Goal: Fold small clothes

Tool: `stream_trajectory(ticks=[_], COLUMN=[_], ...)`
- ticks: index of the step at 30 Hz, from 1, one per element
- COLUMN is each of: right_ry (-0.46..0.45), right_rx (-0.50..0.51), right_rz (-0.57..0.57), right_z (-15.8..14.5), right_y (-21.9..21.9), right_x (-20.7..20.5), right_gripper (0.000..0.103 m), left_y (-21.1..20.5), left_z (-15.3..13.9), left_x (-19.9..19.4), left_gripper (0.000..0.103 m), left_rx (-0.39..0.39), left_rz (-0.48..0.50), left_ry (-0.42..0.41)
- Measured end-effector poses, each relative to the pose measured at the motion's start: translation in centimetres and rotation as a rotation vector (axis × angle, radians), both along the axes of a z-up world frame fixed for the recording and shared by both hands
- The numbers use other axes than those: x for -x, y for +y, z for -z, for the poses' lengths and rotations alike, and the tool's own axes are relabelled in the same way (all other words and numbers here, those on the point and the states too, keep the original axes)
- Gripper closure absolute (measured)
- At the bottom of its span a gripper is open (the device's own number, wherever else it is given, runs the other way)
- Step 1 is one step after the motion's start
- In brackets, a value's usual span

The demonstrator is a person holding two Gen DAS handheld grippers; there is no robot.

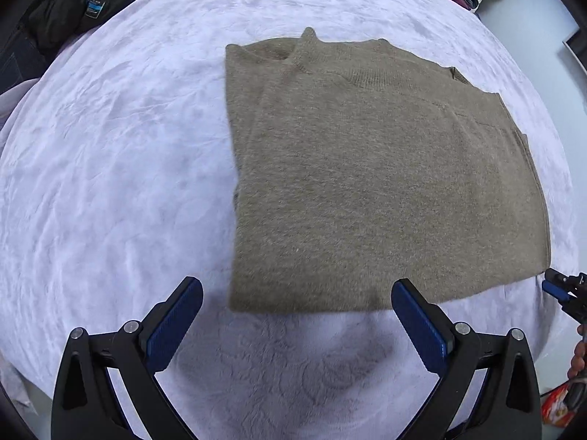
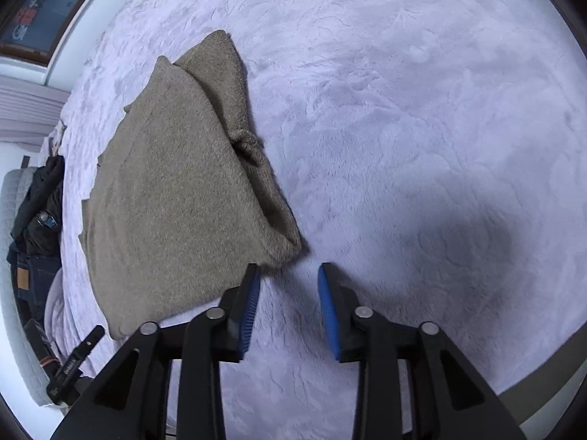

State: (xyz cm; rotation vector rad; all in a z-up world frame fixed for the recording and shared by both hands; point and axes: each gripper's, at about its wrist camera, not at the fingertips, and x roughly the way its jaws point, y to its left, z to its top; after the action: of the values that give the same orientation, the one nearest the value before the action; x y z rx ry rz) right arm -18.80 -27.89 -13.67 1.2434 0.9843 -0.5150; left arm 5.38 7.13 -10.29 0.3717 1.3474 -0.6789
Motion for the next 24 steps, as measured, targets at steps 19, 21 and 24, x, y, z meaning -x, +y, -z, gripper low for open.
stream_trajectory(ticks=[19,21,24], right_ry=[-0.016,-0.022,-0.033], right_rx=[-0.004,-0.014,-0.018], right_rz=[-0.187,-0.208,-0.254], right_z=[-4.1,-4.2,-4.6], right_y=[6.4,7.1,8.3], right_x=[-4.6,-5.4,-6.8], right_gripper=[0.058,0.058,0.058], left_y=[4.5,4.8,5.6], left_z=[-1.3,-1.3,-1.1], left_x=[0.3,0.2,0.0], left_gripper=[0.000,0.000,0.000], left_rx=[-0.025,-0.024,-0.027], left_rz=[-0.076,-0.085,-0.099], left_ry=[0.060,0.066,0.075])
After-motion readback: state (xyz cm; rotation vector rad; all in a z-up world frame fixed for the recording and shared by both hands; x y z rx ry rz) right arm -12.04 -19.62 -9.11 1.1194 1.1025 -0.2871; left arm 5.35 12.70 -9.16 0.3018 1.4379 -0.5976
